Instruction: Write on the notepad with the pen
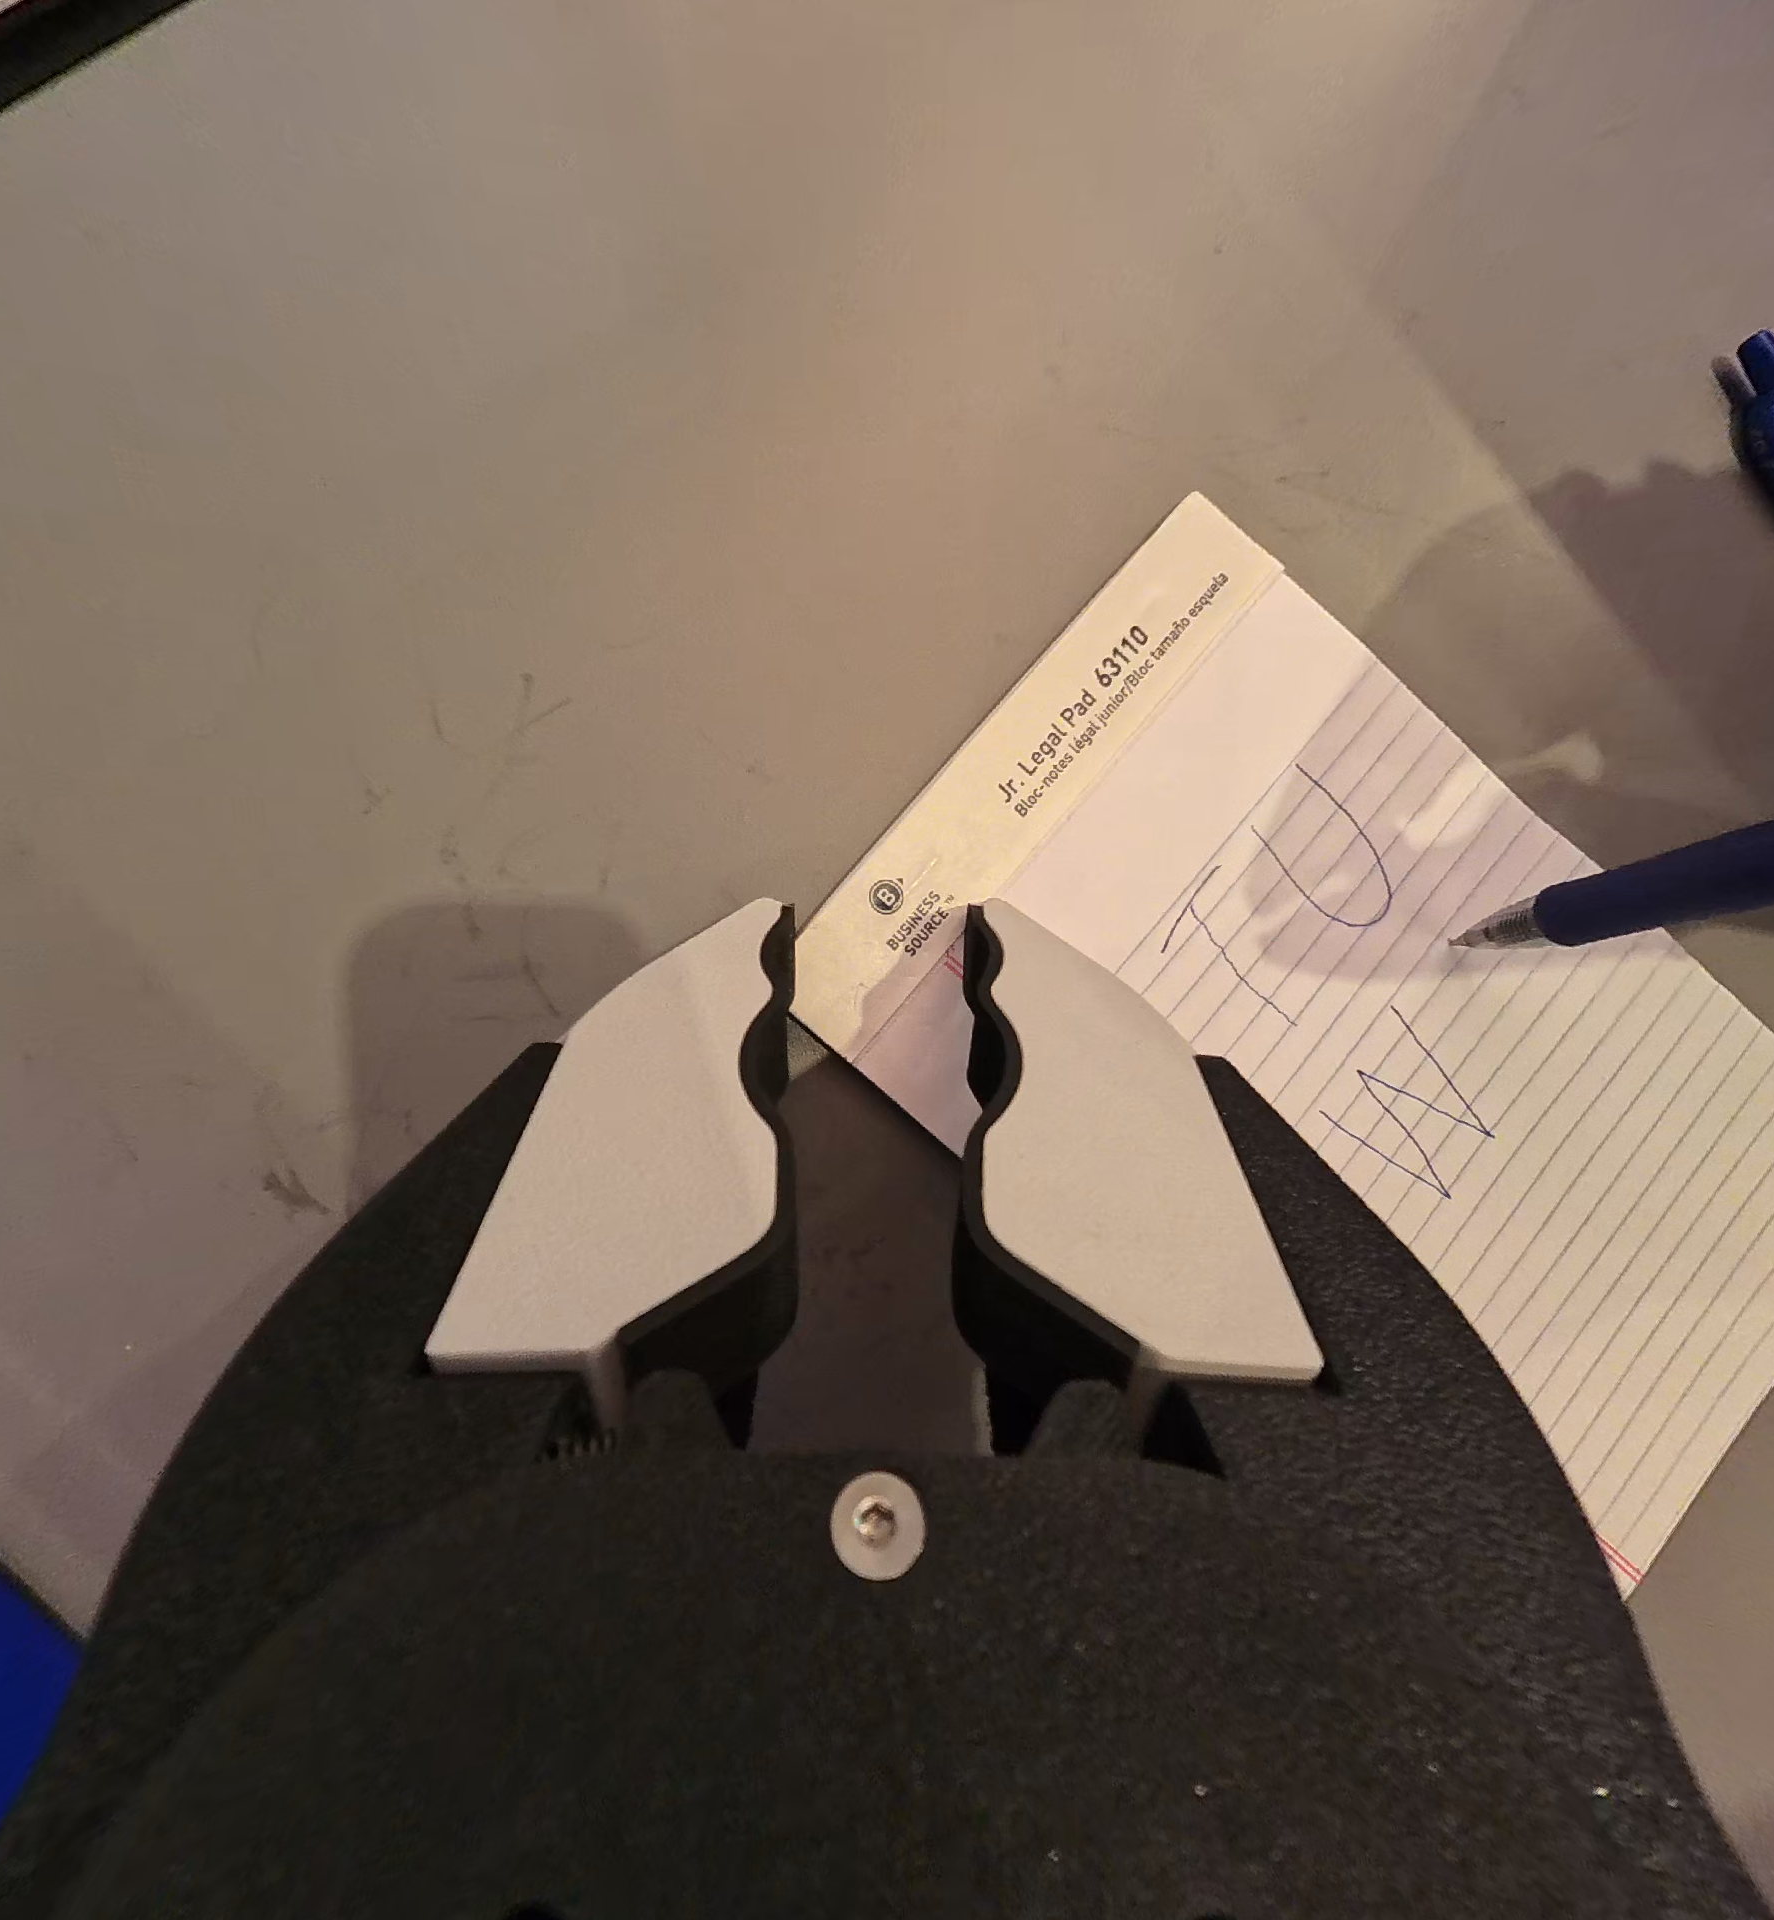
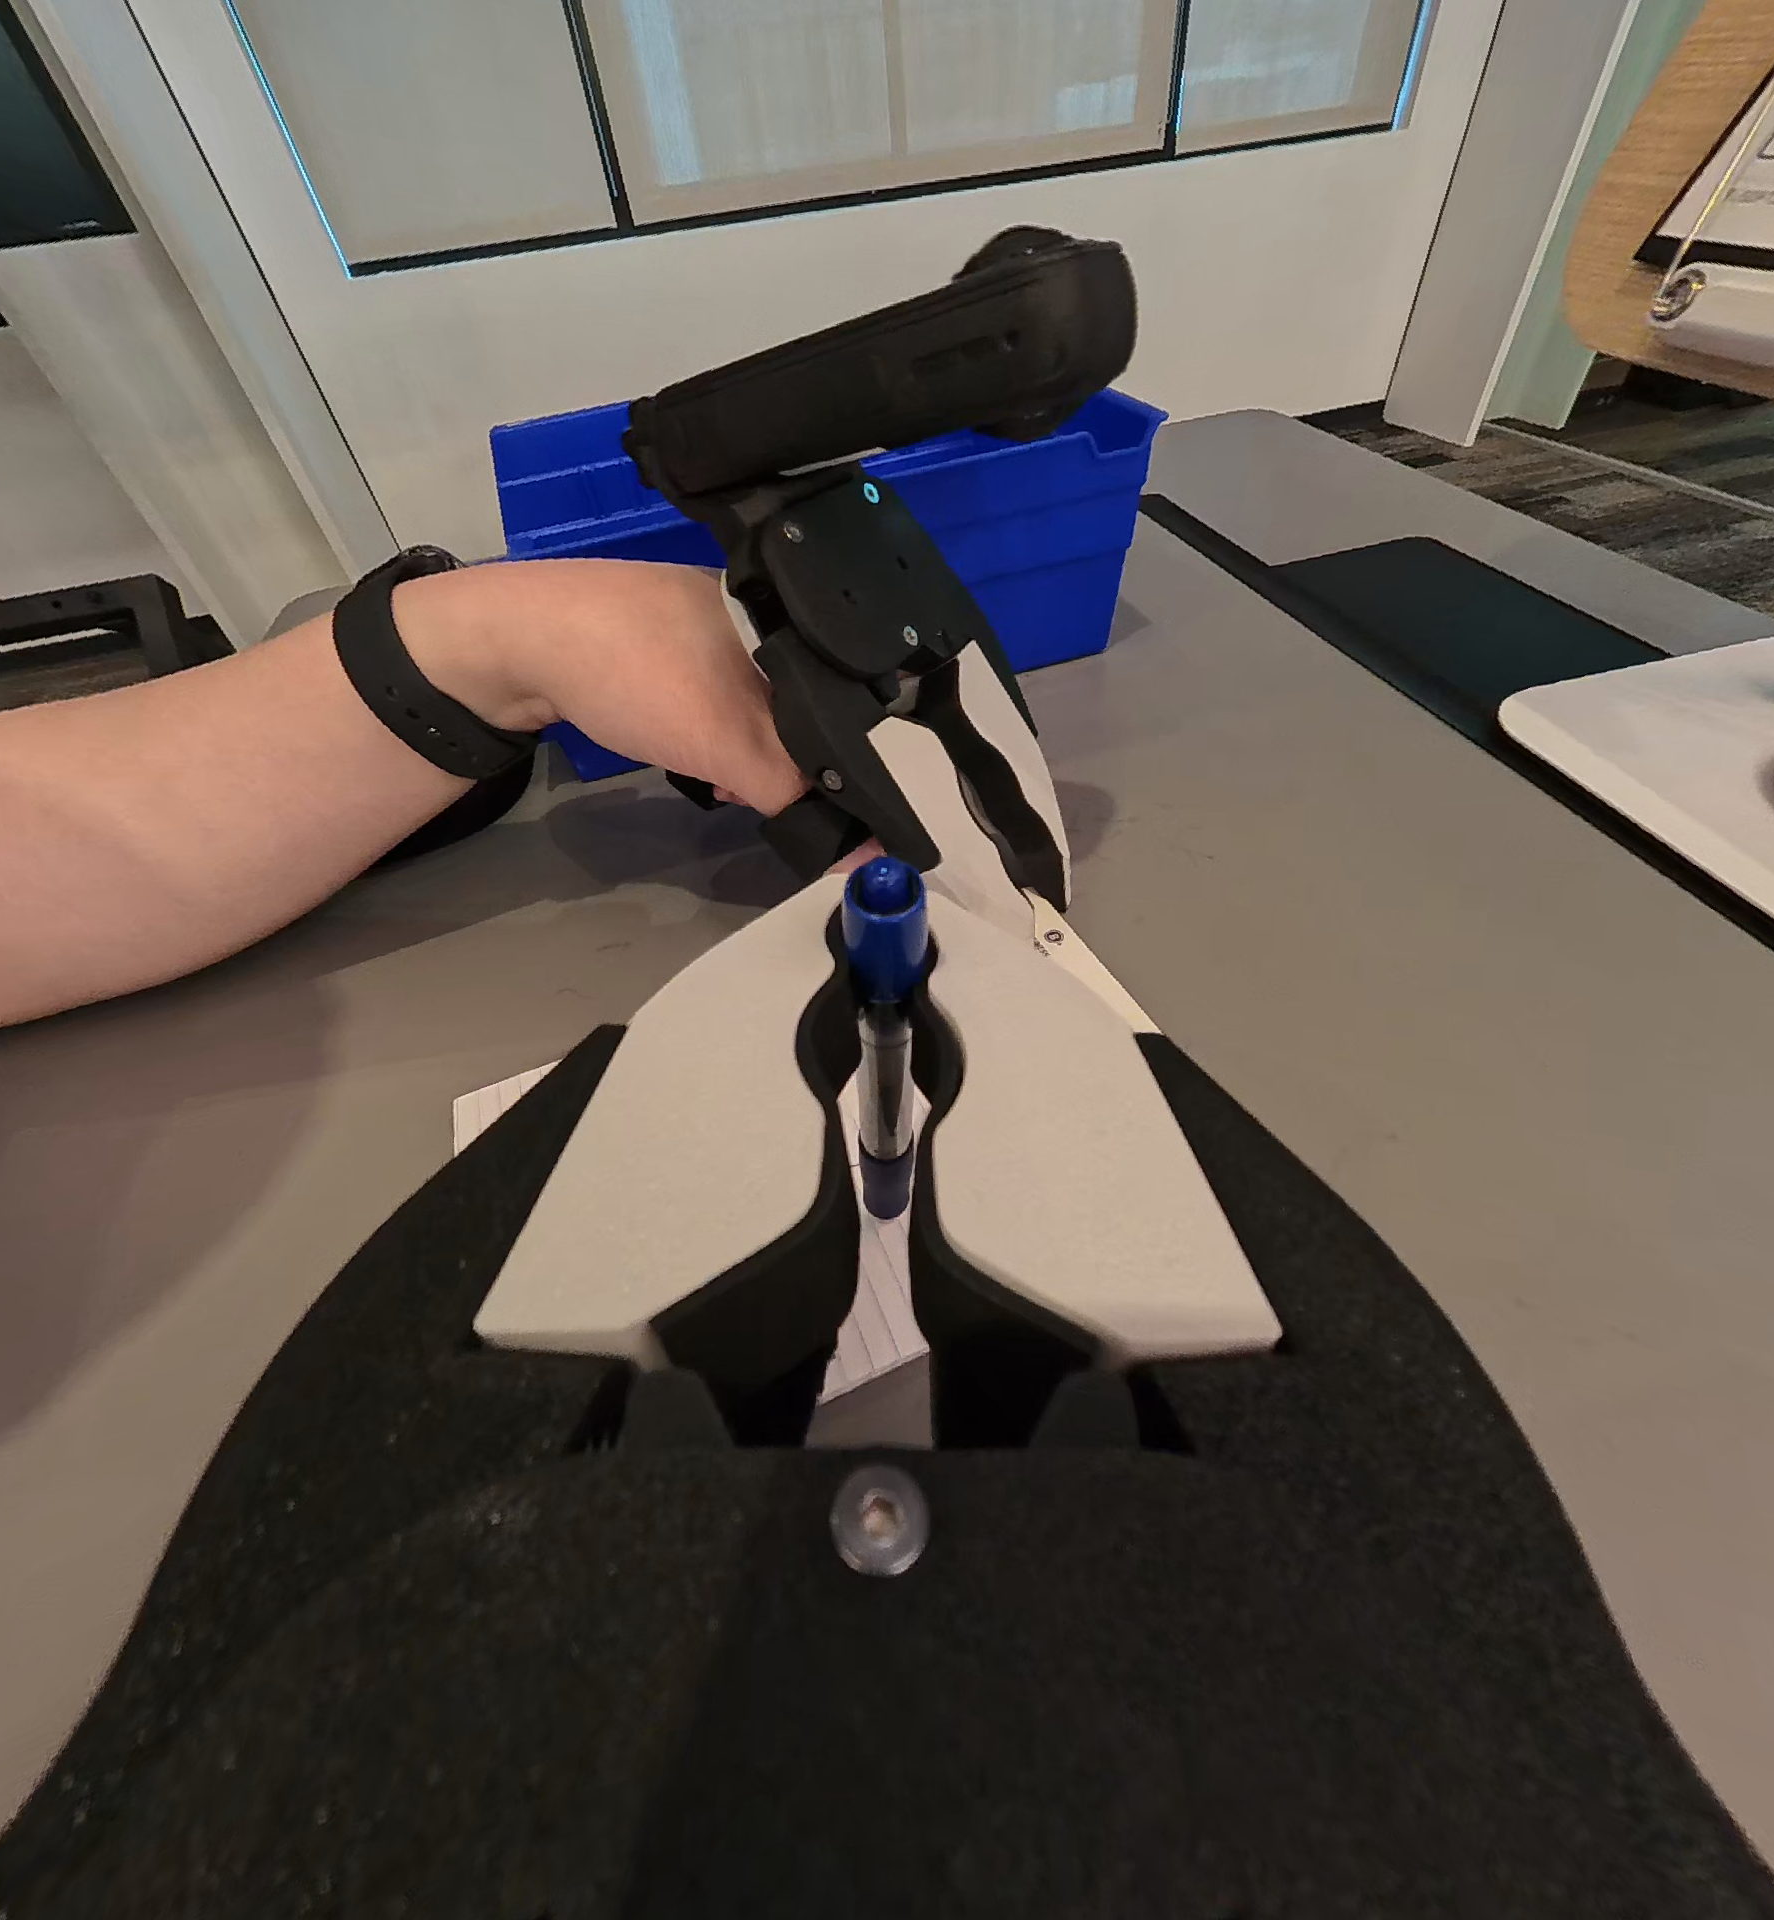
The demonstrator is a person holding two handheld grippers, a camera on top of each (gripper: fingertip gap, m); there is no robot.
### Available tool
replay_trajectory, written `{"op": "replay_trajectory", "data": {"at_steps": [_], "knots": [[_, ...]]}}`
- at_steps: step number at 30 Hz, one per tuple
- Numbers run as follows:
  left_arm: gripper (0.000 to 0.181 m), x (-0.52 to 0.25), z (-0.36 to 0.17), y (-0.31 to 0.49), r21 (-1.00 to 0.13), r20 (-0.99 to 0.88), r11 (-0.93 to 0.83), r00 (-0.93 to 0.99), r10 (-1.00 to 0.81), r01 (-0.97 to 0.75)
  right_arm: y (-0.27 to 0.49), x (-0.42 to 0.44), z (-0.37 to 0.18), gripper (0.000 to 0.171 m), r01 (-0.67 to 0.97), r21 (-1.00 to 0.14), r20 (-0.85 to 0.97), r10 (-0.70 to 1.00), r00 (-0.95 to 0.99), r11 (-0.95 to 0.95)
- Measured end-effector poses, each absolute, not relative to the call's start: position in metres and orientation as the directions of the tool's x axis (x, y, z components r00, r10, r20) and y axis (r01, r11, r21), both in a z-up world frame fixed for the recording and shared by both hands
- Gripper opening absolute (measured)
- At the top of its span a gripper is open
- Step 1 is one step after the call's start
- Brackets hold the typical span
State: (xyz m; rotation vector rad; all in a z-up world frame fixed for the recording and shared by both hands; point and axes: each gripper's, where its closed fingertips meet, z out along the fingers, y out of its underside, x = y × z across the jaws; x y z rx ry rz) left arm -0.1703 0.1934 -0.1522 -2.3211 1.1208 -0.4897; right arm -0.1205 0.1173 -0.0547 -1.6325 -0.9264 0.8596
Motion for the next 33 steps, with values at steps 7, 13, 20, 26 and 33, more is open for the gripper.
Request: {"op": "replay_trajectory", "data": {"at_steps": [7,13,20,26,33], "knots": [[0.031,-0.17,-0.152,0.193,-0.587,0.097,-0.528,0.594,-0.799,-0.614,0.112,-0.124,-0.055,0.004,0.173,-0.97,-0.084,0.898,0.432,-0.174],[0.031,-0.17,-0.152,0.193,-0.587,0.097,-0.528,0.594,-0.799,-0.614,0.107,-0.127,-0.055,0.004,0.168,-0.968,-0.104,0.904,0.414,-0.188],[0.031,-0.17,-0.152,0.193,-0.587,0.097,-0.528,0.594,-0.799,-0.614,0.099,-0.132,-0.056,0.004,0.164,-0.963,-0.139,0.915,0.38,-0.215],[0.031,-0.17,-0.152,0.193,-0.587,0.097,-0.528,0.594,-0.799,-0.614,0.095,-0.135,-0.056,0.004,0.167,-0.962,-0.143,0.919,0.367,-0.216],[0.031,-0.17,-0.152,0.193,-0.587,0.097,-0.528,0.594,-0.798,-0.614,0.094,-0.135,-0.051,0.004,0.147,-0.973,-0.112,0.924,0.366,-0.176]]}}
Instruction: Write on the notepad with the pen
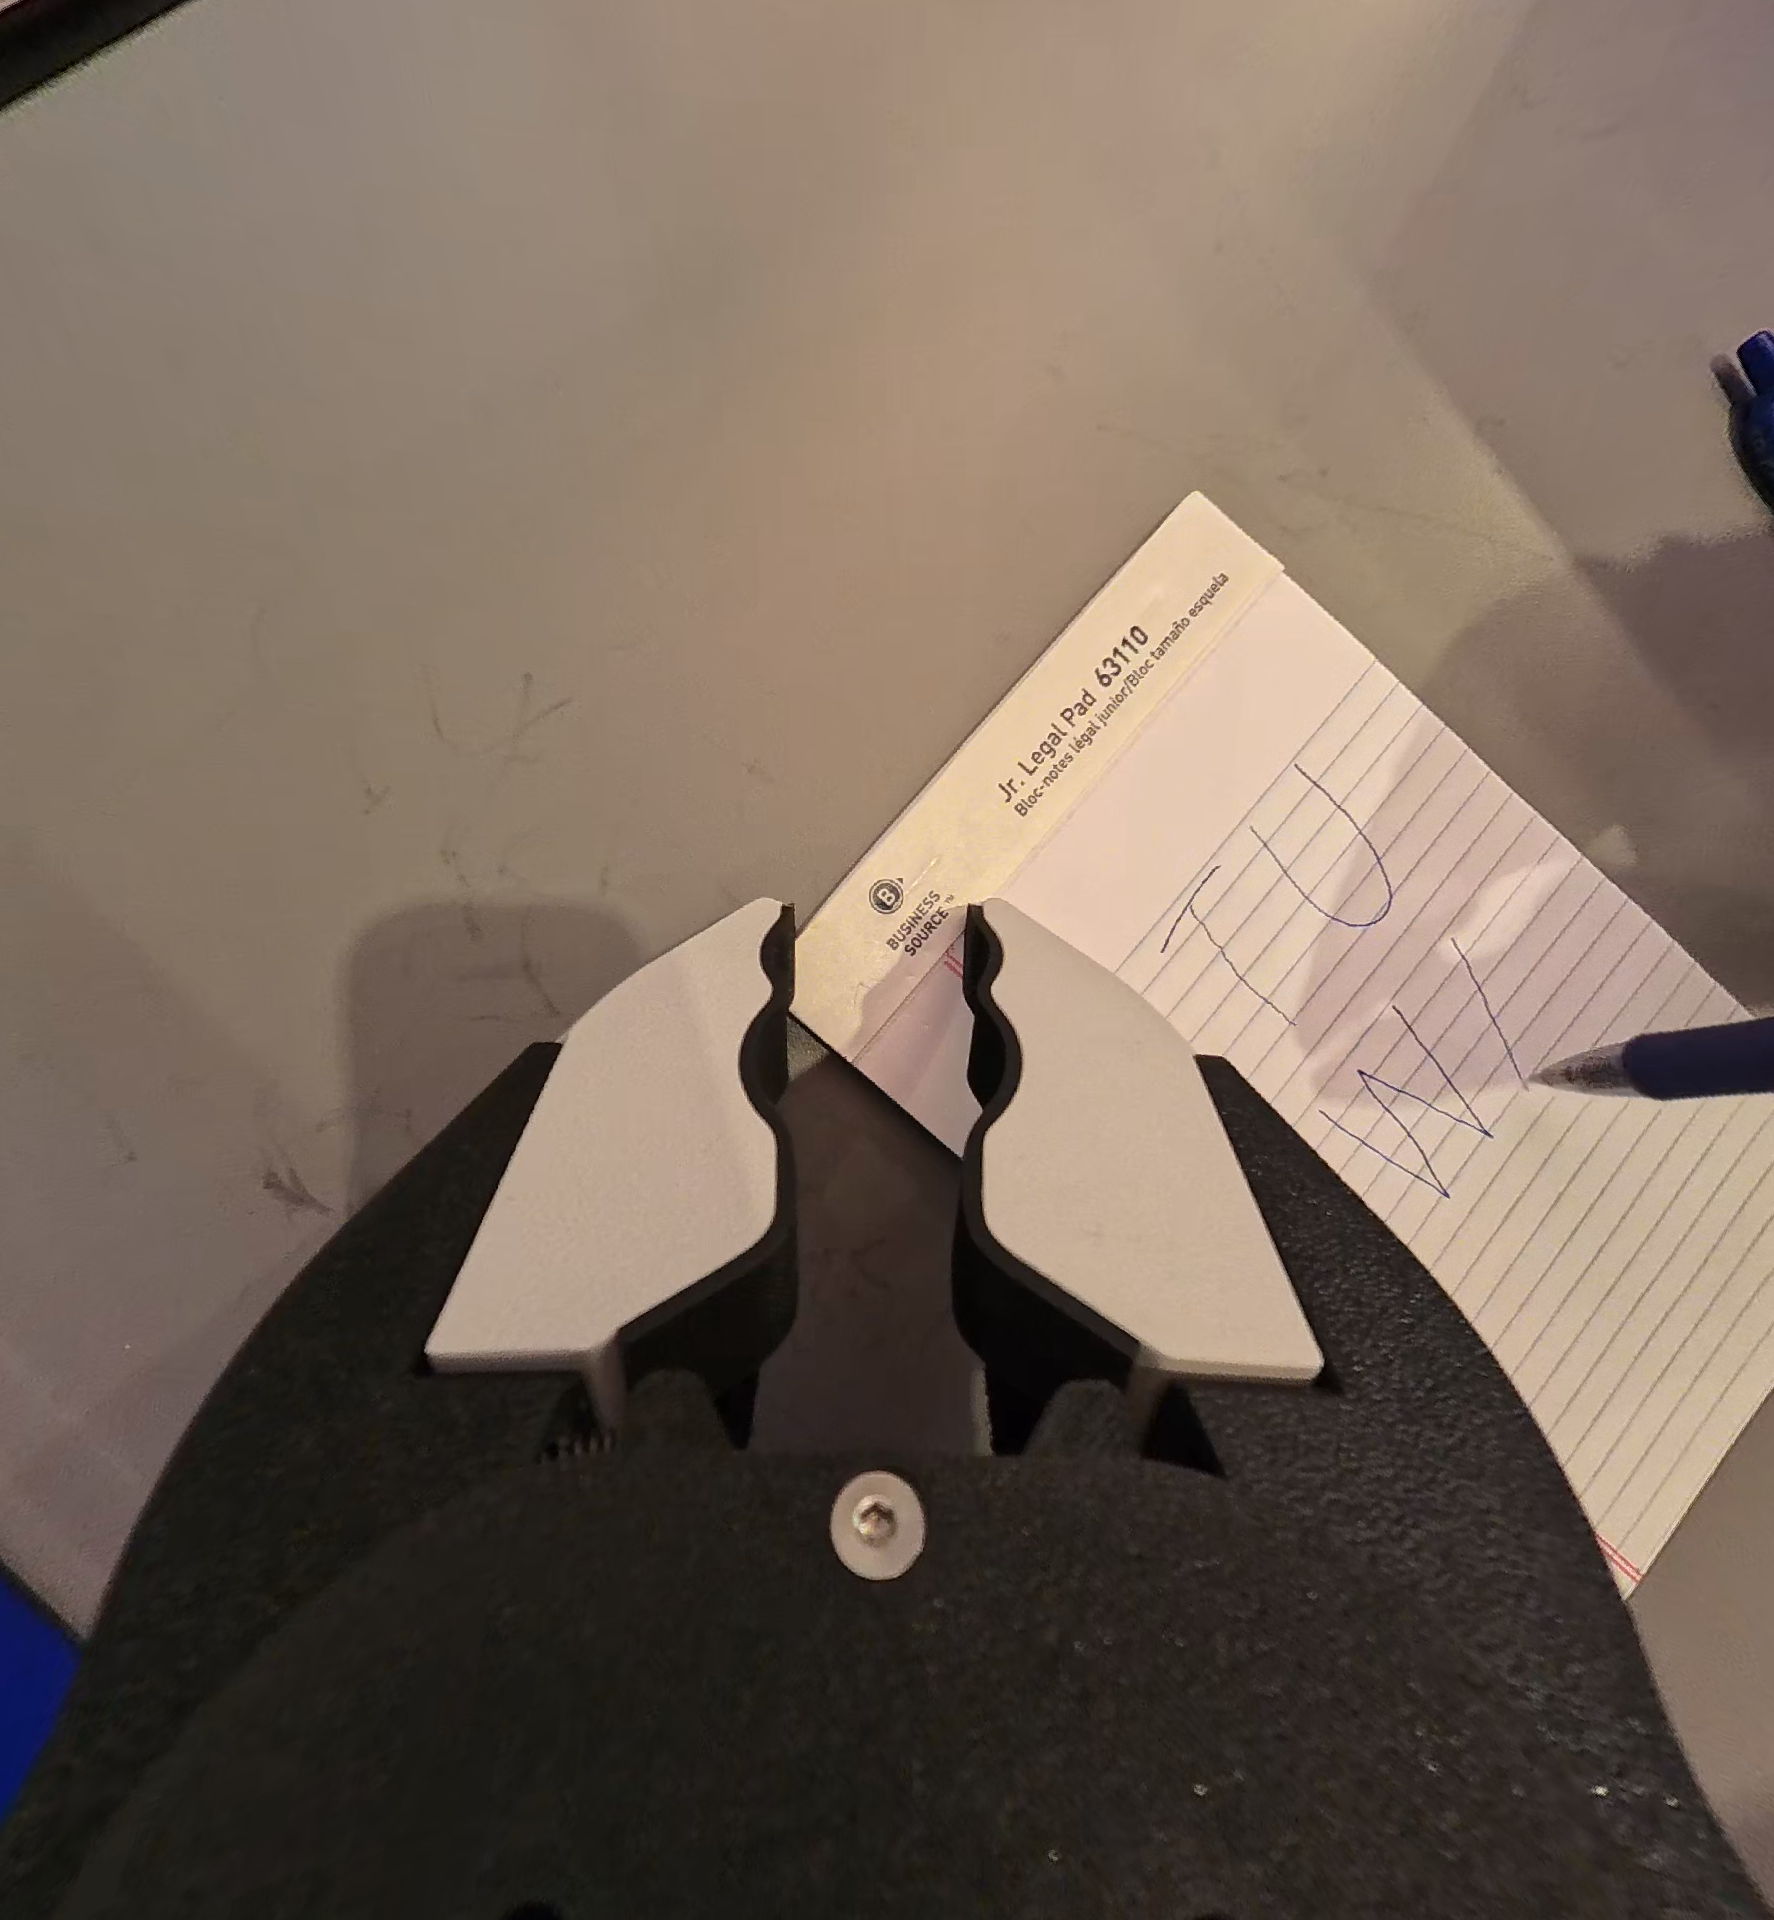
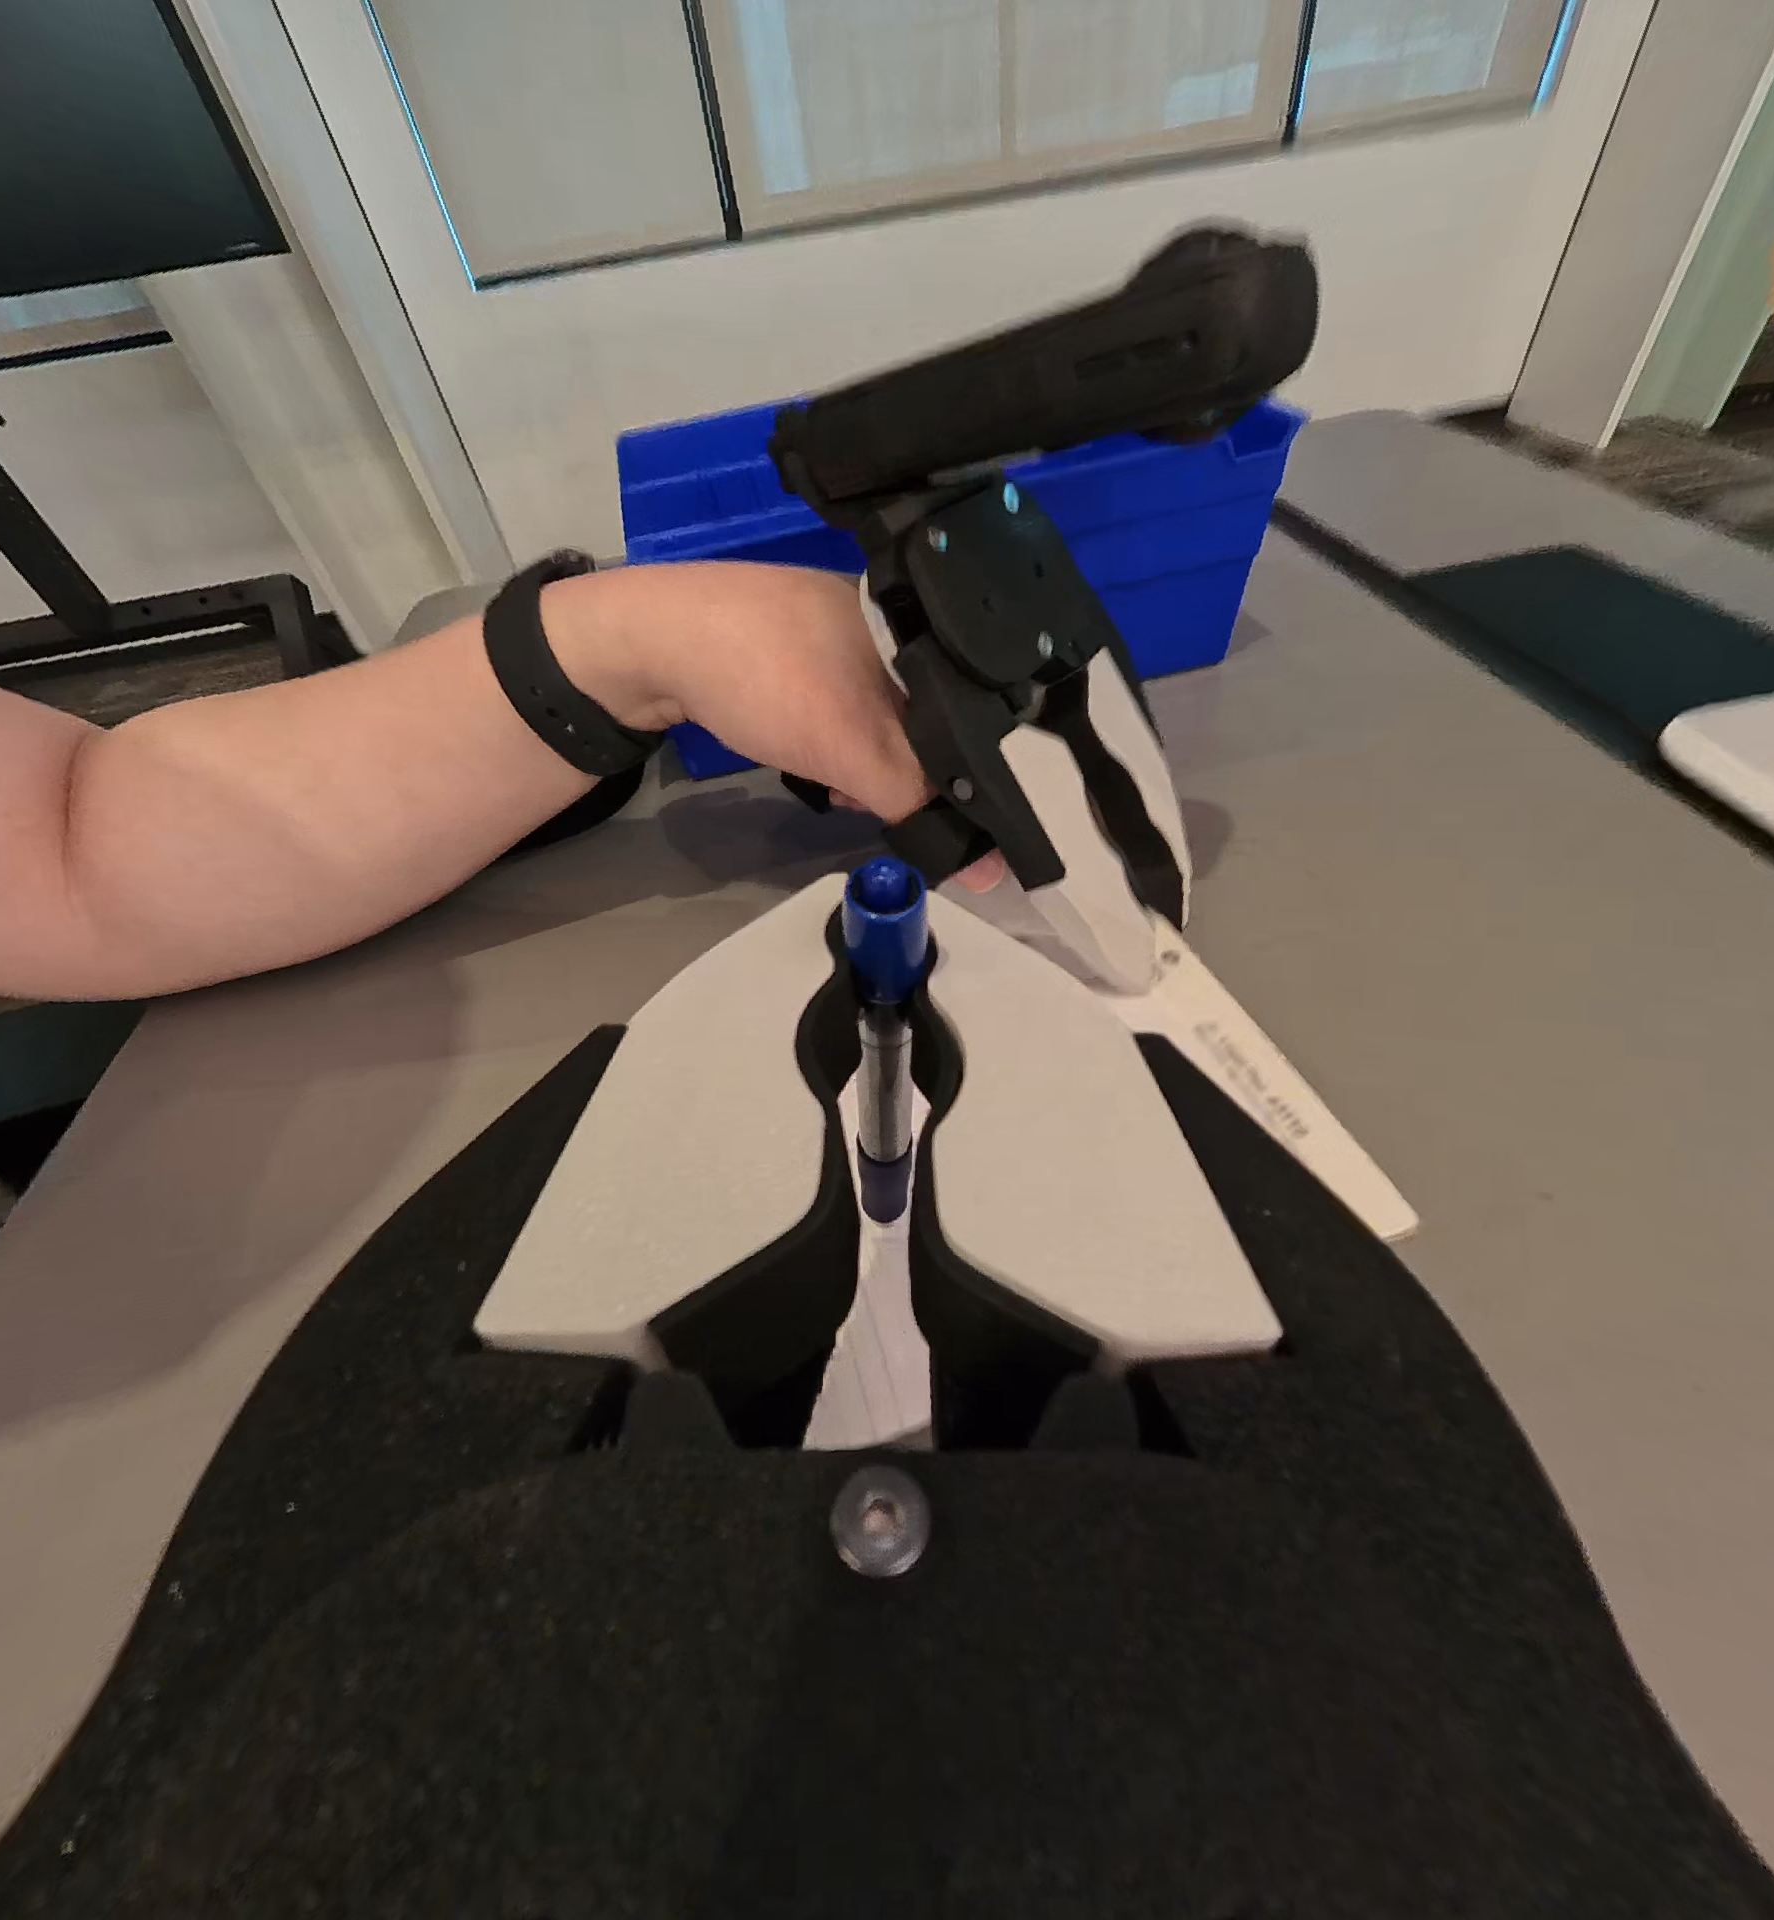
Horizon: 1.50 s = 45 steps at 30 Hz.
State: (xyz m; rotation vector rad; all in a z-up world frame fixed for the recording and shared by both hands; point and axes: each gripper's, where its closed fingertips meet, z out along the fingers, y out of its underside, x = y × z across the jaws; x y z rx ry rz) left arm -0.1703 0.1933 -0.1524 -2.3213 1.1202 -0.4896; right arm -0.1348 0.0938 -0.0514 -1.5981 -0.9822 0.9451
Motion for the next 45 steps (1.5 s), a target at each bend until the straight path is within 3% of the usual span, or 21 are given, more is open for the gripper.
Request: {"op": "replay_trajectory", "data": {"at_steps": [4,45], "knots": [[0.031,-0.17,-0.152,0.193,-0.587,0.097,-0.528,0.594,-0.798,-0.613,0.1,-0.127,-0.029,0.004,0.076,-0.994,-0.041,0.908,0.417,-0.08],[0.031,-0.17,-0.153,0.193,-0.588,0.098,-0.528,0.594,-0.799,-0.613,0.103,-0.124,-0.056,0.004,0.16,-0.97,-0.1,0.904,0.415,-0.181]]}}
